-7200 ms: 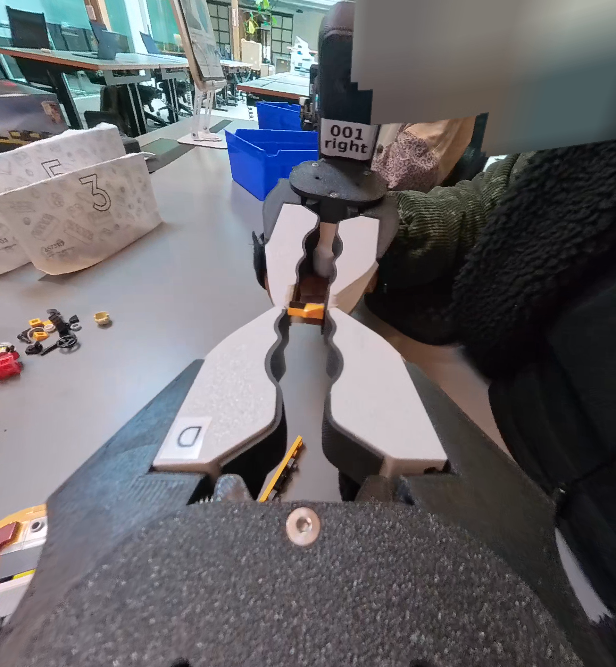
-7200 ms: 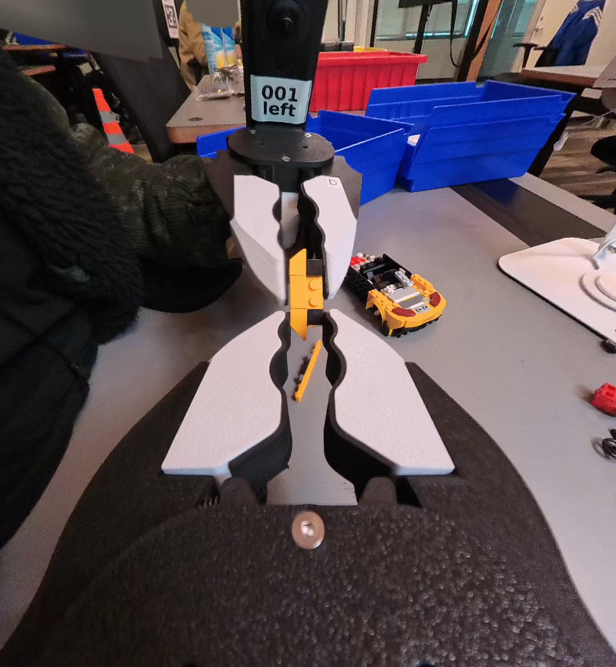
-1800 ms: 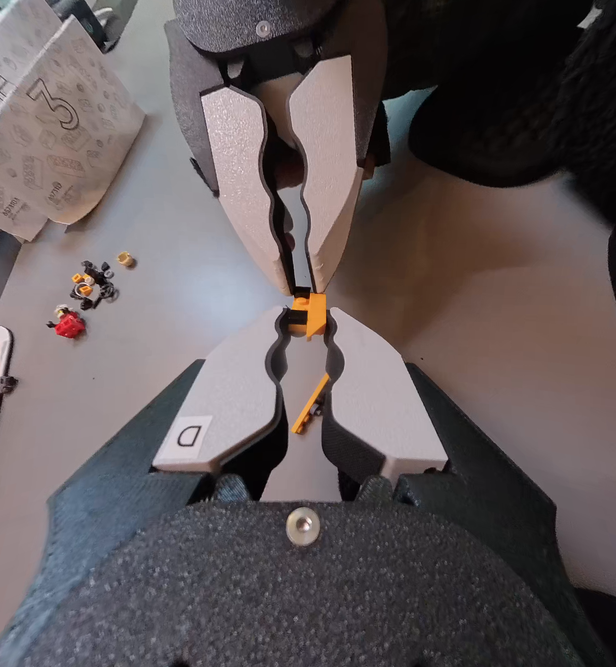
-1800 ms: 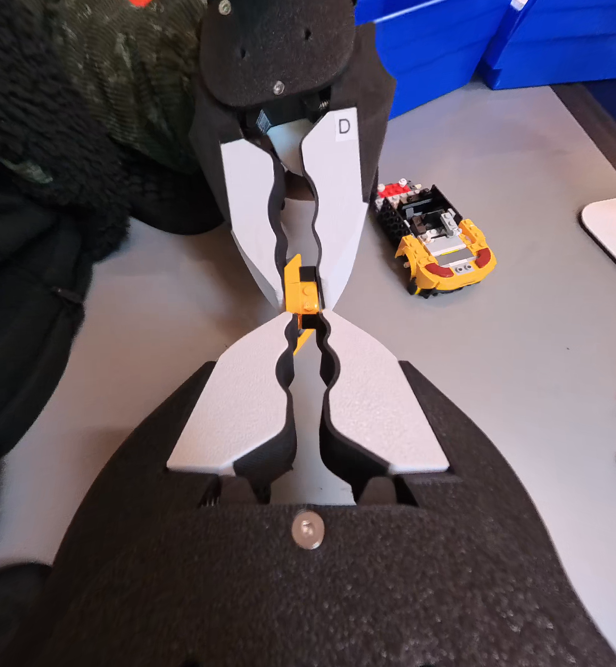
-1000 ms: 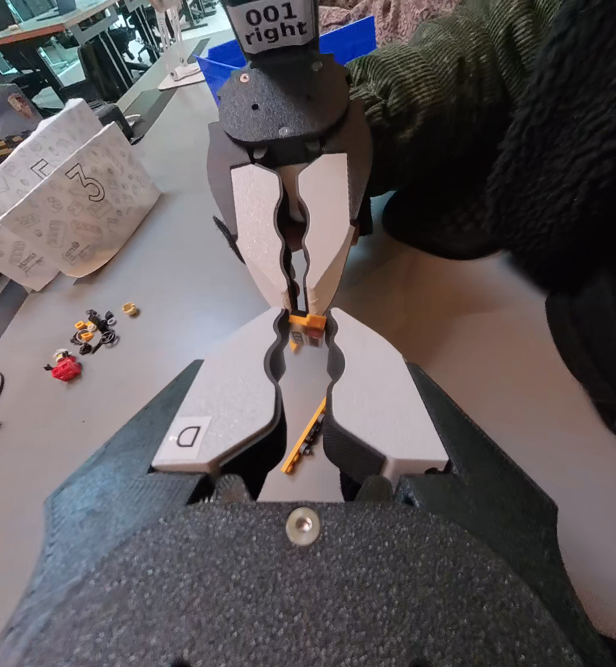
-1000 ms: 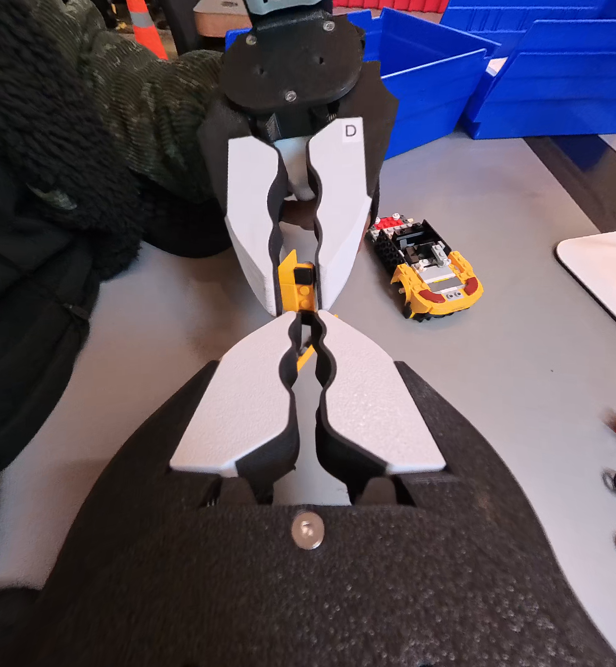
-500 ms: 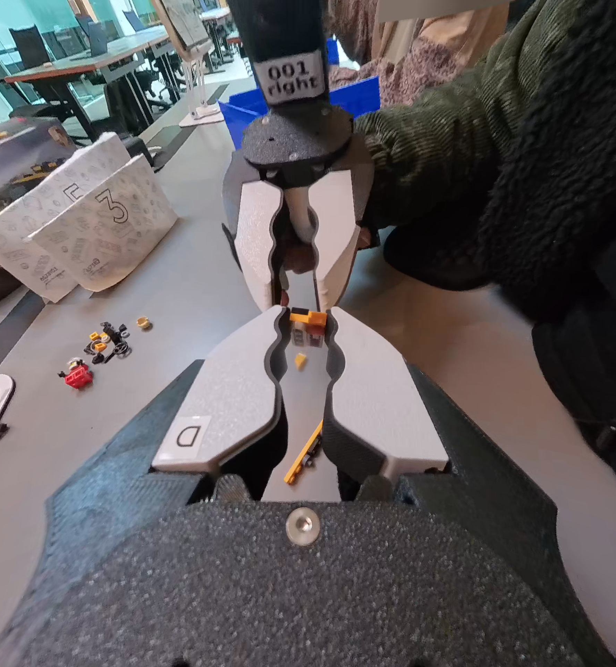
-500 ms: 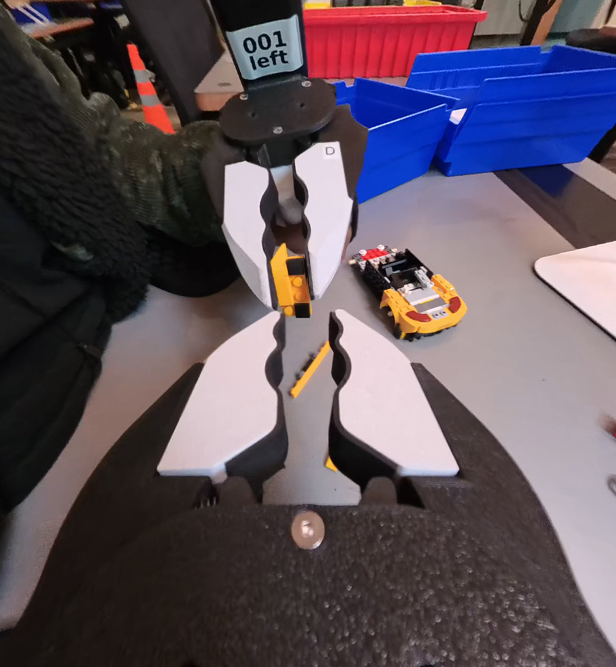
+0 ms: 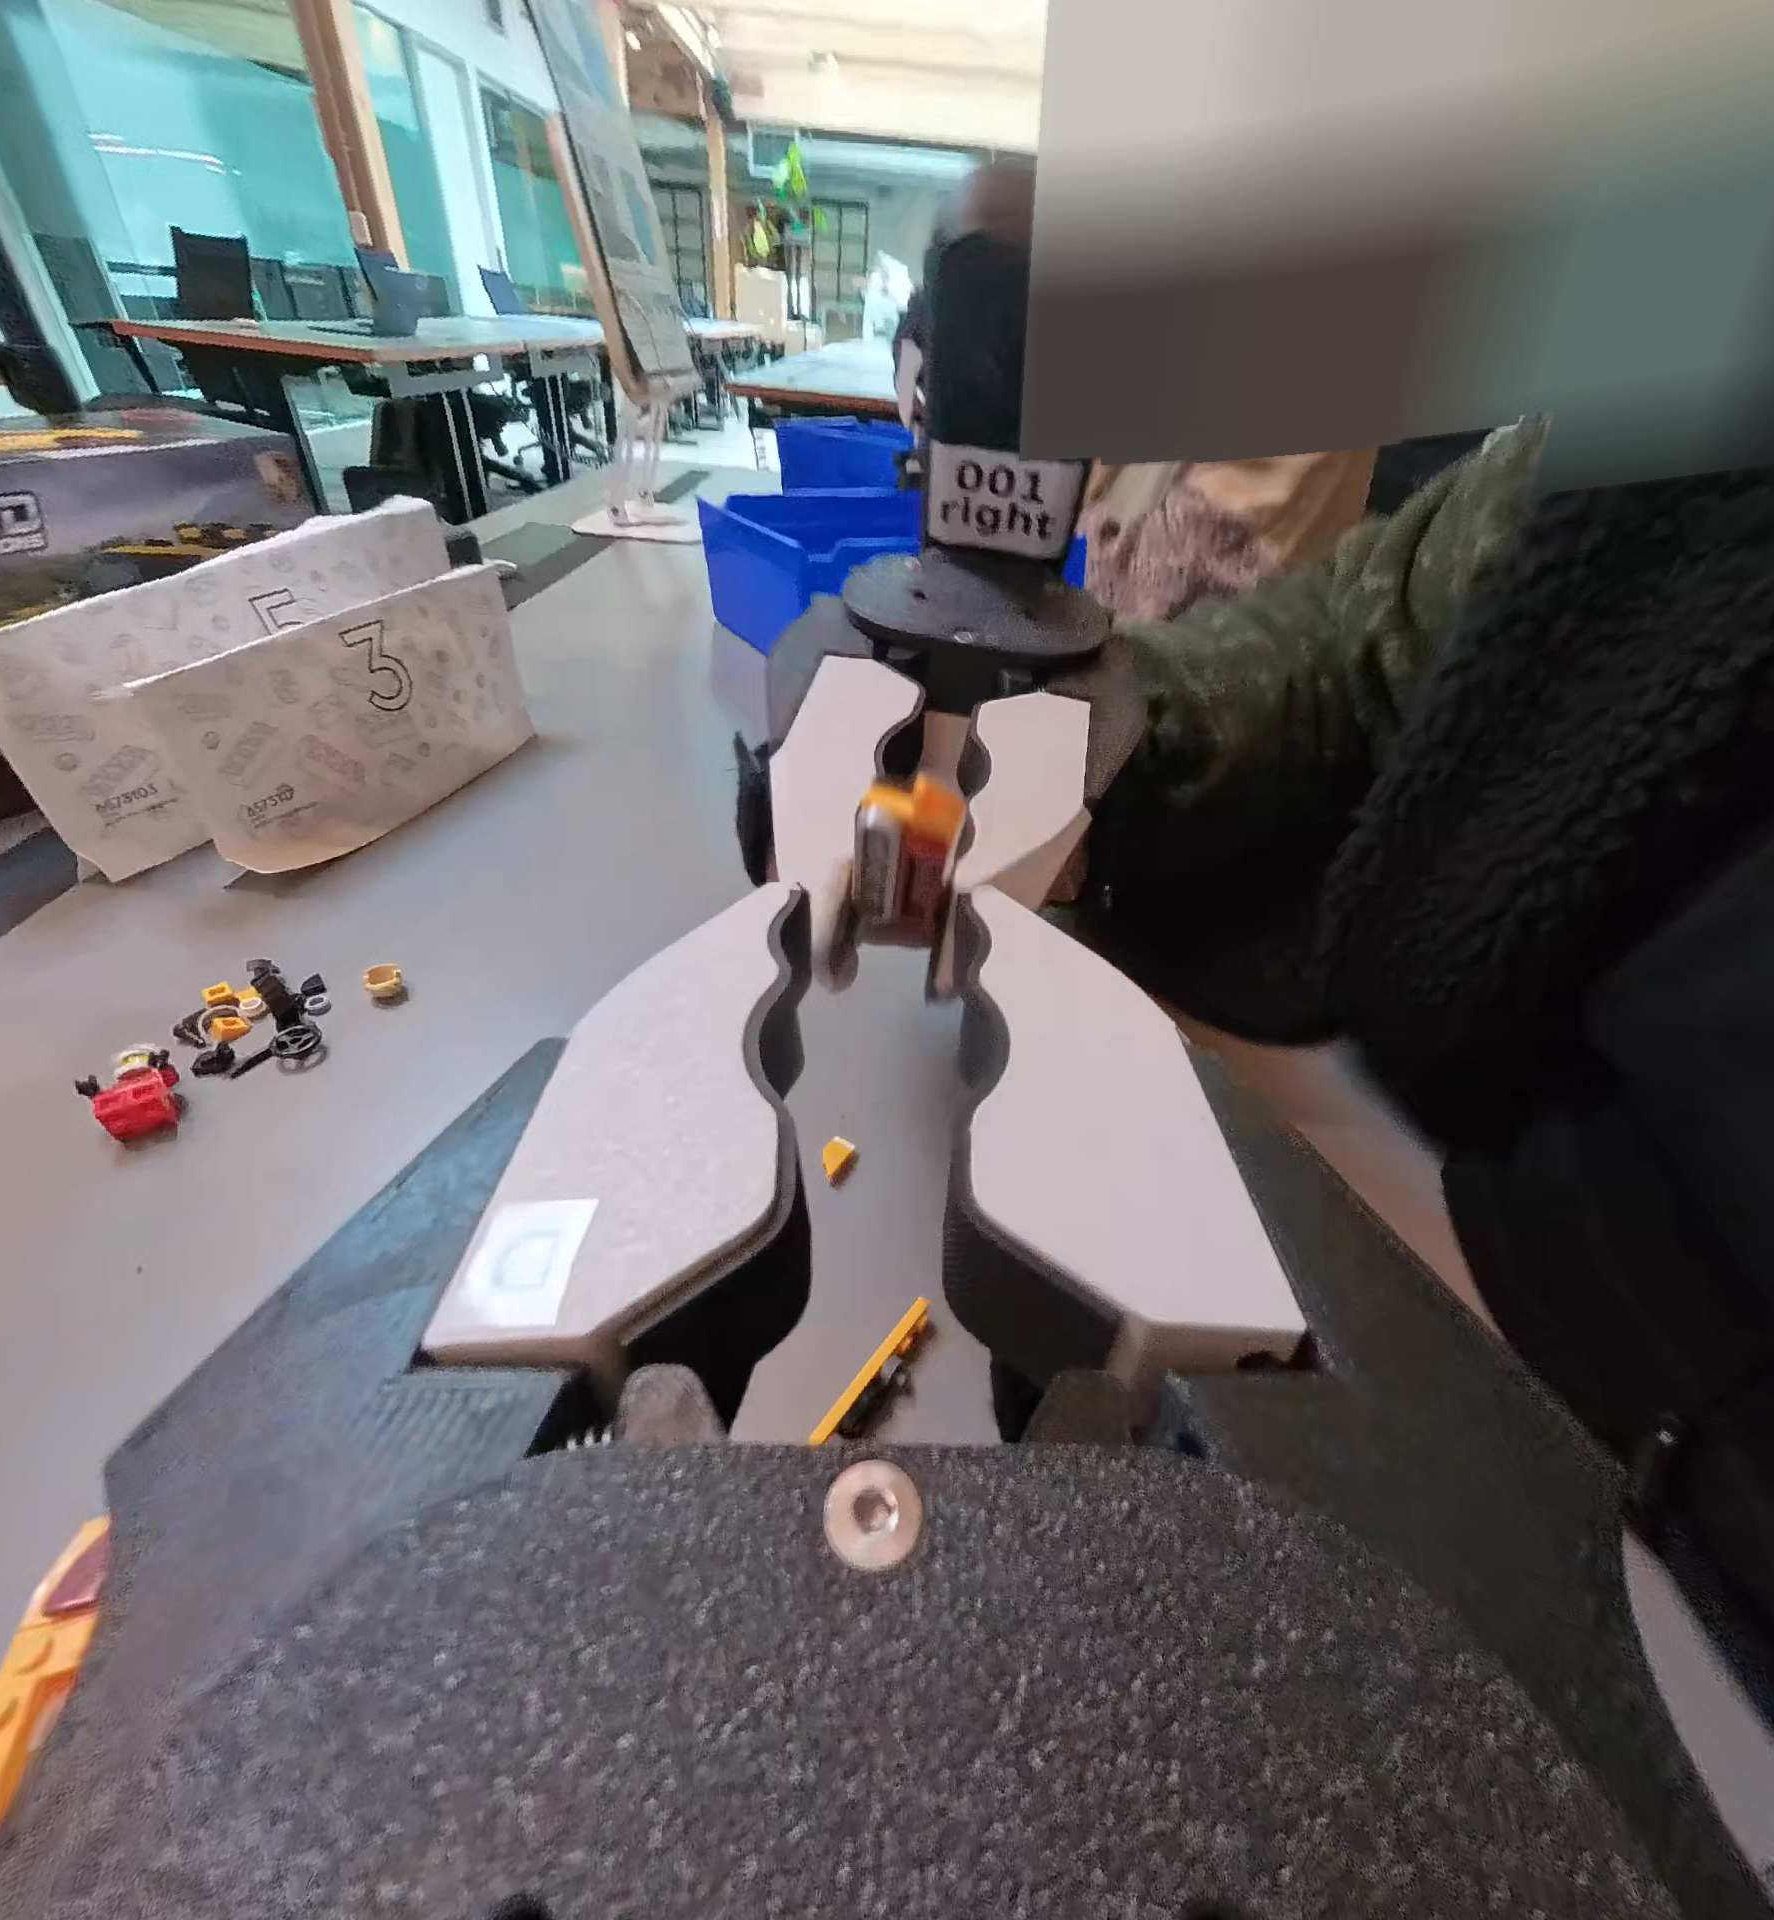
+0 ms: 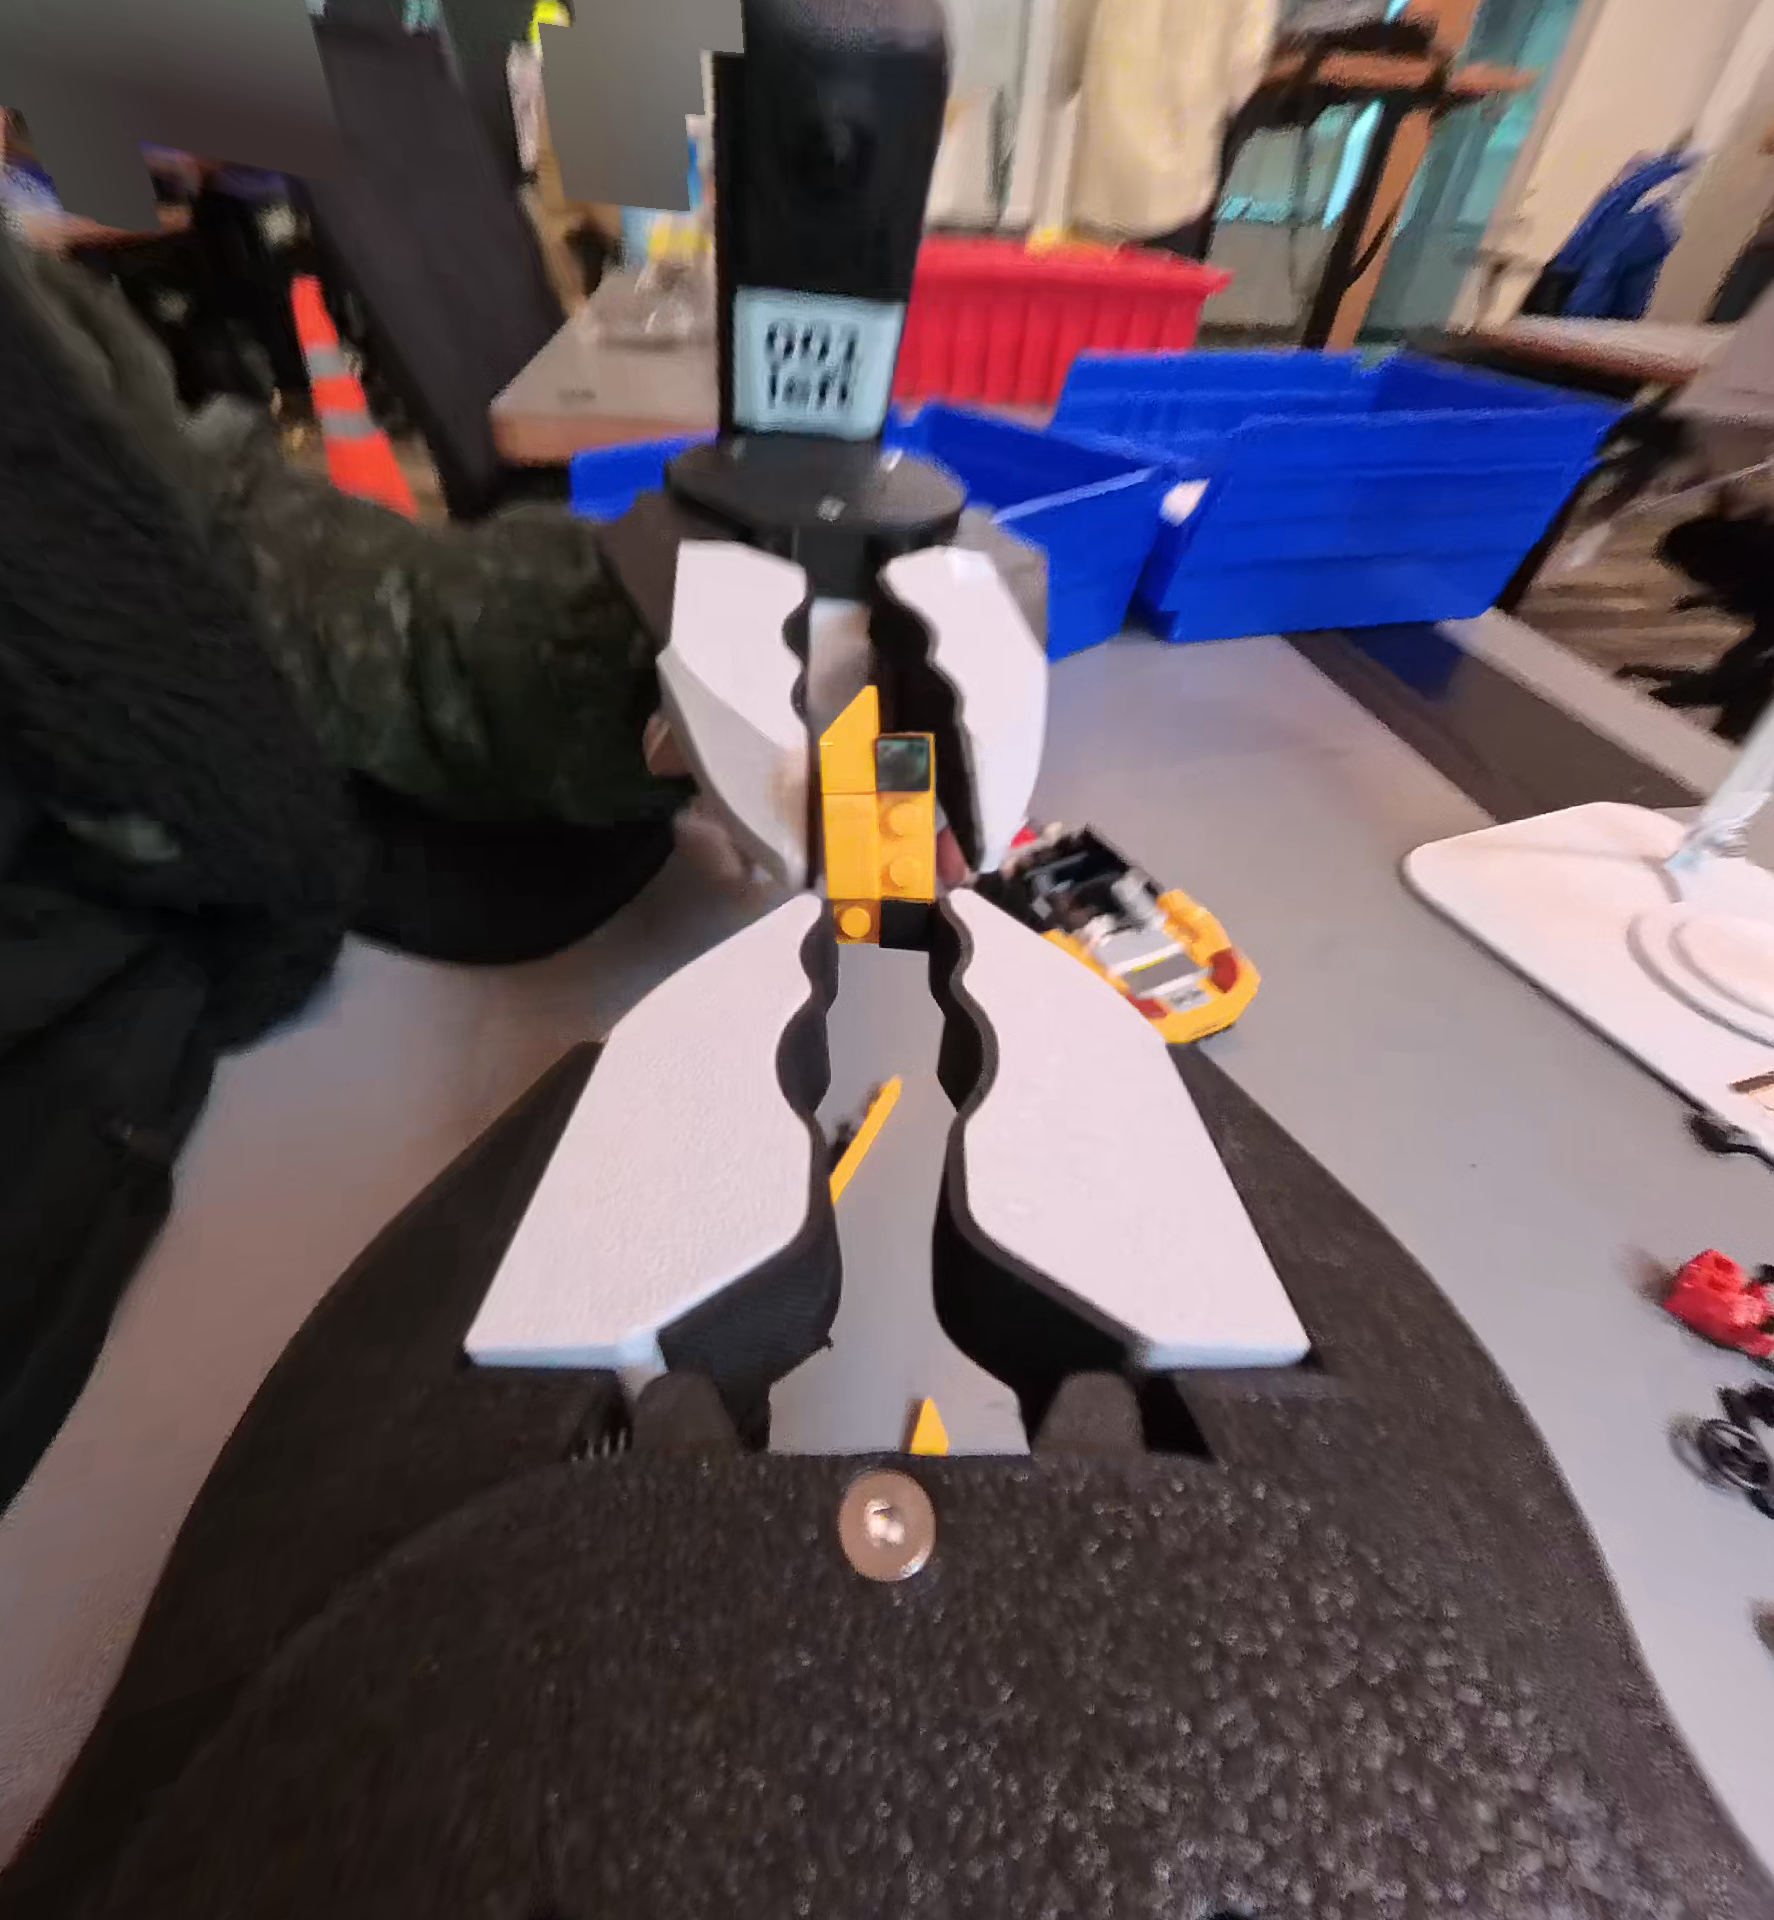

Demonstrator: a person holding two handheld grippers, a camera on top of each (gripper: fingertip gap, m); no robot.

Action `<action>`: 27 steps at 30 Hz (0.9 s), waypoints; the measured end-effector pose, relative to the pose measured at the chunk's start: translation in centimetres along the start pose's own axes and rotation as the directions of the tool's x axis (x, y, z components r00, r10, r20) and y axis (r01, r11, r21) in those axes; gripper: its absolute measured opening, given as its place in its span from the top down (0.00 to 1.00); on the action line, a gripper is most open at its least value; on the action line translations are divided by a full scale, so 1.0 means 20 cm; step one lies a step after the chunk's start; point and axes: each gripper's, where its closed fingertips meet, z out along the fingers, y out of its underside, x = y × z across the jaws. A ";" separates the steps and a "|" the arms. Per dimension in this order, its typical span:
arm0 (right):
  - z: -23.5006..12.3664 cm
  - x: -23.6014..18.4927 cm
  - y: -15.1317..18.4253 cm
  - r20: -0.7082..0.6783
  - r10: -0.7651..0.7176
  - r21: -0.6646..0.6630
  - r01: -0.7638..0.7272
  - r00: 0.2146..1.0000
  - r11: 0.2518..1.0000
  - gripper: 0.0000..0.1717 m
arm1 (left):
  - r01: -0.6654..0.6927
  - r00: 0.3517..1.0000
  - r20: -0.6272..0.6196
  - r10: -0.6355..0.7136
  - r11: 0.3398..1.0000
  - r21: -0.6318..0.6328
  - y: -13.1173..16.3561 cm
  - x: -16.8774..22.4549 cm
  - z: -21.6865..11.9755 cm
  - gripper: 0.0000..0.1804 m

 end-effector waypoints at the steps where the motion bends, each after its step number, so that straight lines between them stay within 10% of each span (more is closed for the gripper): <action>1: -0.02 0.02 -0.03 -0.027 0.012 0.052 -0.011 1.000 0.999 0.90 | 0.034 0.999 0.000 -0.034 0.999 0.031 -0.02 -0.01 -0.01 0.85; 16: -0.01 -0.09 -0.13 0.241 0.225 0.223 -0.280 0.944 0.934 0.90 | 0.130 0.989 -0.097 -0.115 0.978 0.166 -0.16 0.06 -0.02 0.86; 27: -0.05 0.04 -0.03 0.115 0.204 0.043 -0.210 0.972 0.977 0.82 | -0.090 0.972 0.195 0.133 0.972 -0.216 0.02 -0.08 -0.02 0.90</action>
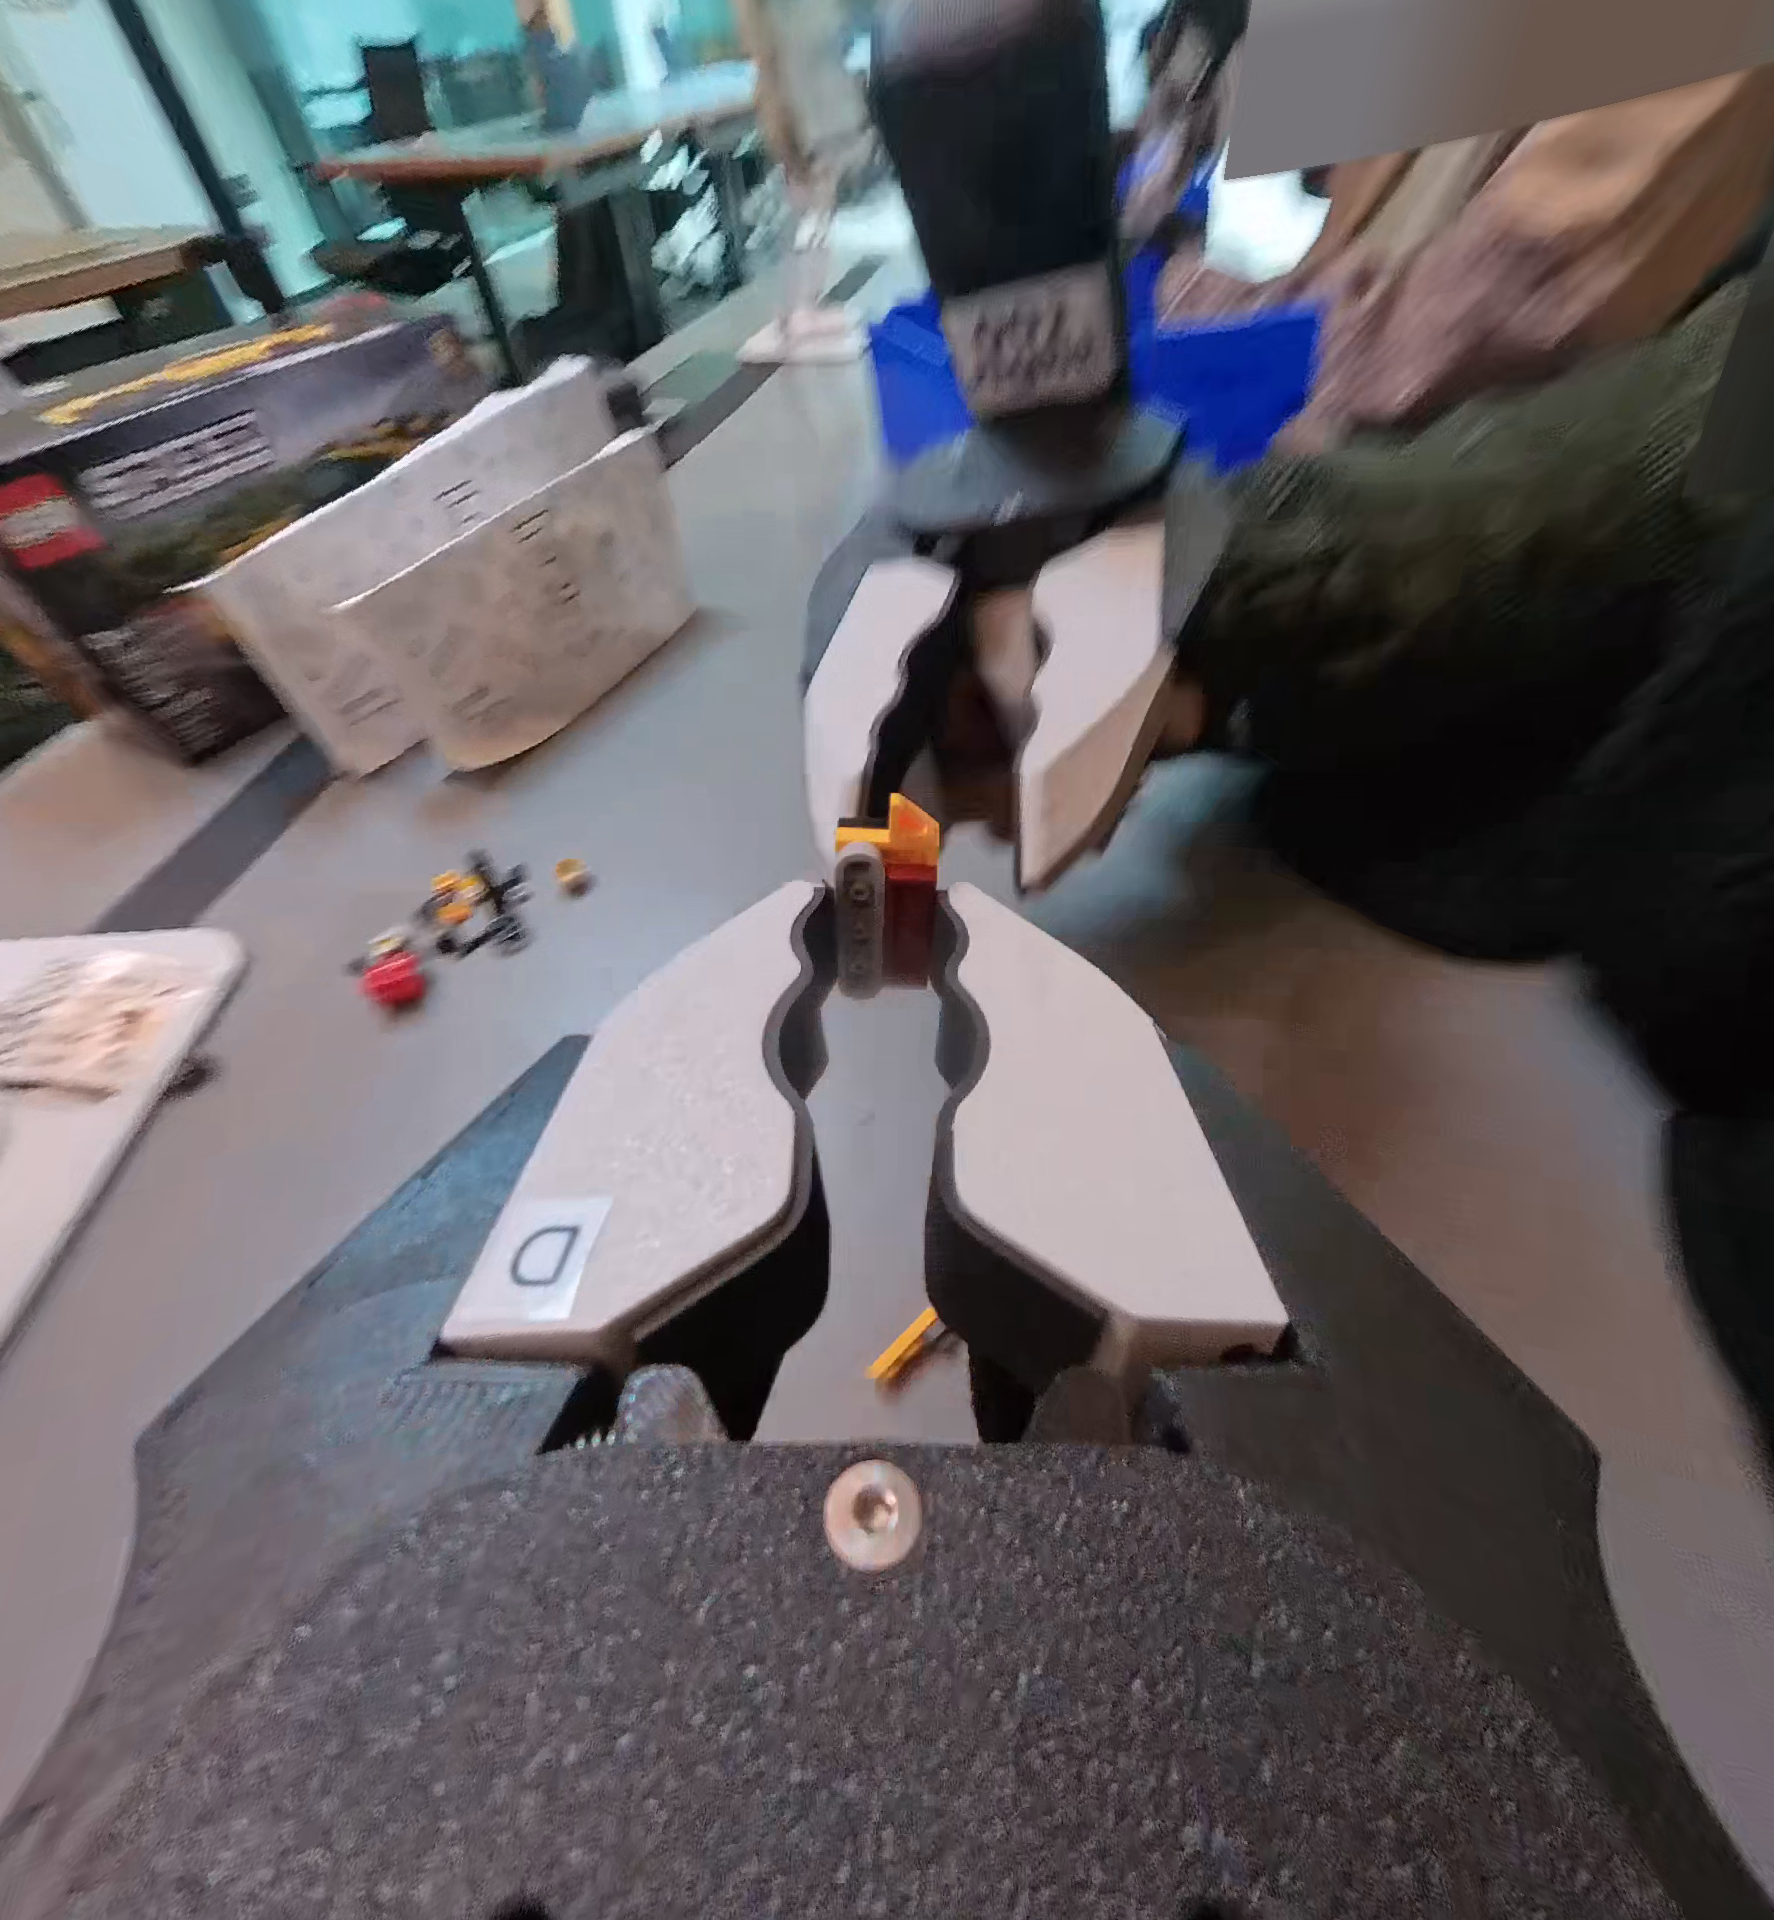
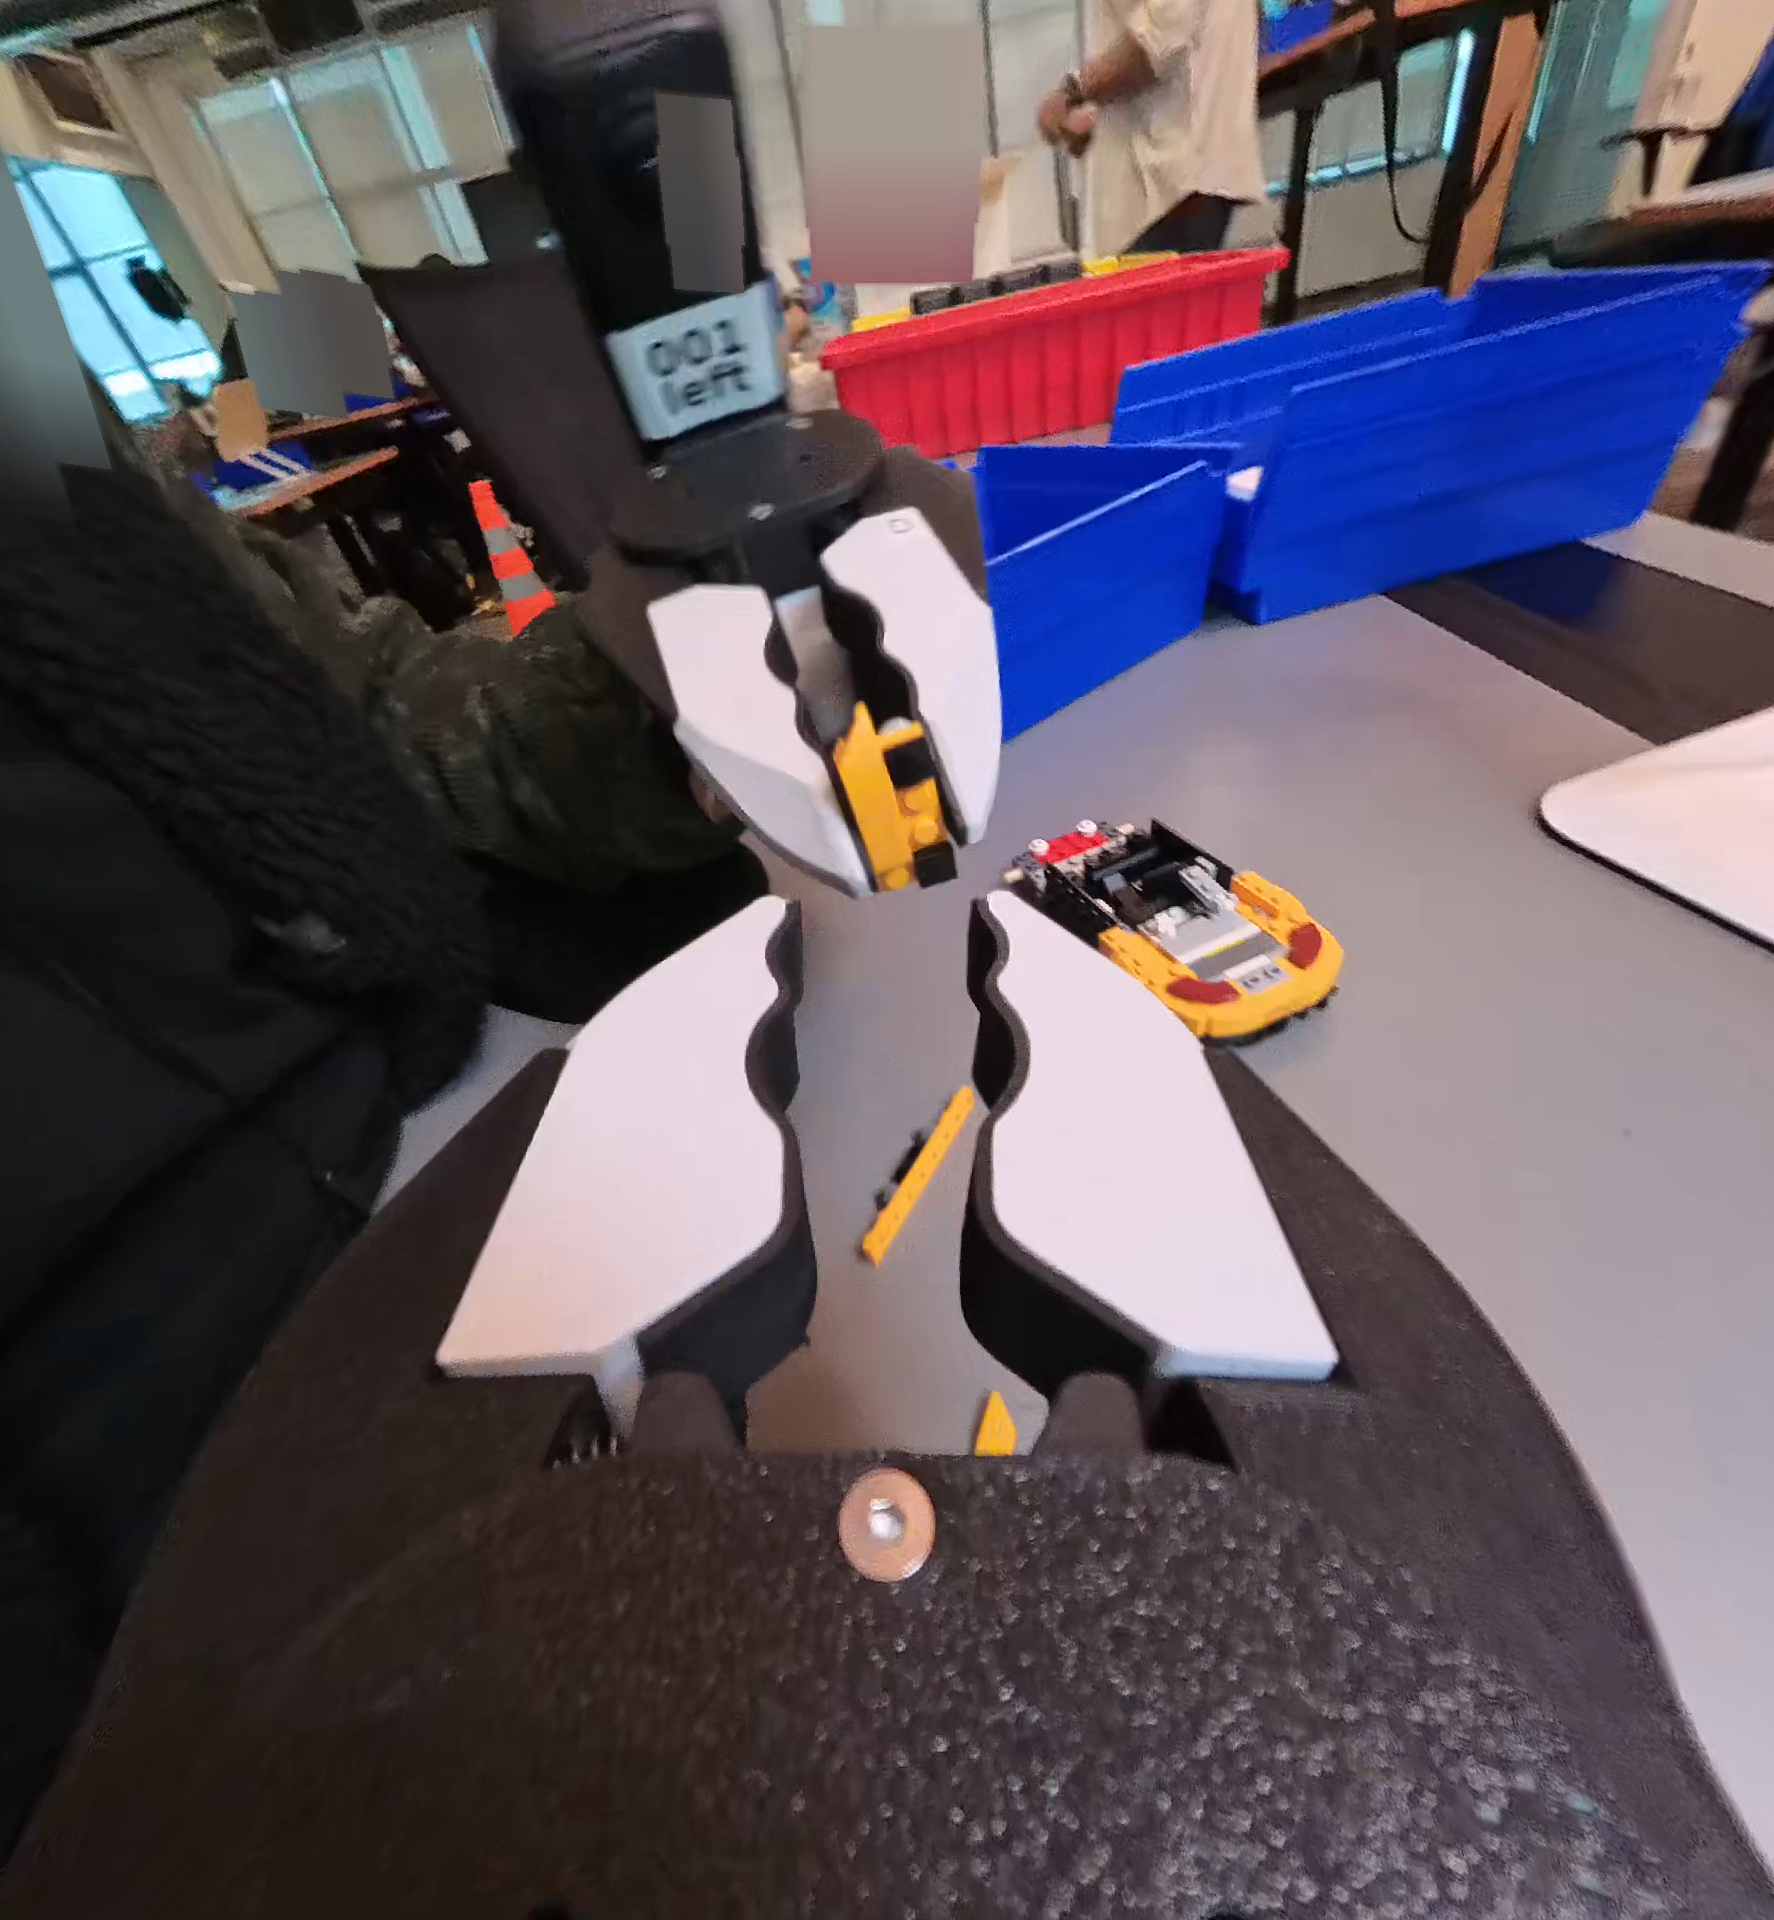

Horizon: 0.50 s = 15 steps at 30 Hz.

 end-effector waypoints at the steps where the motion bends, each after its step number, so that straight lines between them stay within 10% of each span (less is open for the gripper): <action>1: -0.02 0.02 -0.01 -0.025 0.022 -0.007 -0.022 0.999 1.000 0.83 | -0.056 0.996 0.058 0.060 0.996 -0.066 0.04 -0.03 0.00 0.90; 9: 0.07 0.11 0.04 -0.234 0.154 -0.044 -0.169 0.960 0.985 0.94 | -0.260 0.907 0.229 0.353 0.898 -0.356 0.18 -0.11 0.03 0.90; 15: 0.04 0.12 0.02 -0.179 0.293 0.020 -0.295 0.939 0.955 0.97 | -0.328 0.868 0.270 0.417 0.889 -0.320 0.12 -0.11 0.02 0.91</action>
